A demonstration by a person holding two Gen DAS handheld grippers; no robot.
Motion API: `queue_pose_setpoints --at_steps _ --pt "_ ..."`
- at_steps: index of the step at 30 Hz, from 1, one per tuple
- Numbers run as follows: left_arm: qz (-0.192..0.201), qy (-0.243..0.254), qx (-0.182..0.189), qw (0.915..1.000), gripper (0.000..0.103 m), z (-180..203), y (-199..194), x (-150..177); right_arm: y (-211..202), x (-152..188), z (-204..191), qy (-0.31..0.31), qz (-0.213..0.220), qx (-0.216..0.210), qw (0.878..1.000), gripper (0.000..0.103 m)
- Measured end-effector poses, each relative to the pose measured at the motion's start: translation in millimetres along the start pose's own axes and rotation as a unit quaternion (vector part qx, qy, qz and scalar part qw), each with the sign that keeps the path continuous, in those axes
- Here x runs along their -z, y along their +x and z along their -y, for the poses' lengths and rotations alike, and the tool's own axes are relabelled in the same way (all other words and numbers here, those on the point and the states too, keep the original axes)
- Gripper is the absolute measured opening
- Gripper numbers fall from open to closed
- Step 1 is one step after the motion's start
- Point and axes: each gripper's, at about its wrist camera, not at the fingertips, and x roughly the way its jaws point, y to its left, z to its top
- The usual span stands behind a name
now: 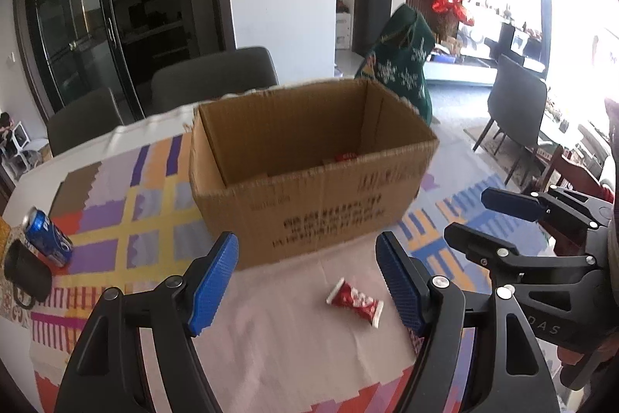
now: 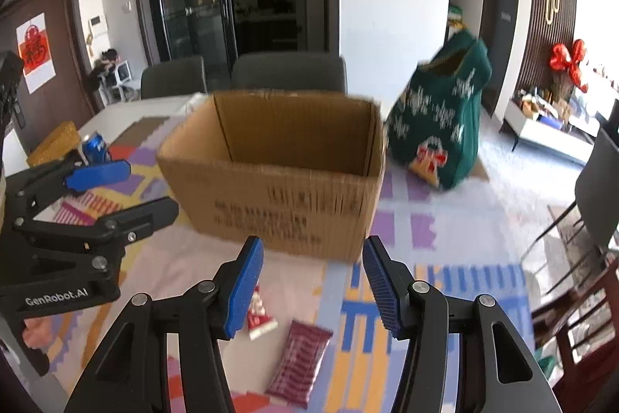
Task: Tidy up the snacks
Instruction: 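Move both tools back over the last two snacks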
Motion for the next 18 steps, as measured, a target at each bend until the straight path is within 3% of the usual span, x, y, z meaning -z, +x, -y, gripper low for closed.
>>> queue_pose_setpoints --at_steps 18 --pt "-0.076 0.002 0.013 0.997 0.073 7 45 54 51 71 -3 0.025 -0.117 -0.012 0.993 0.055"
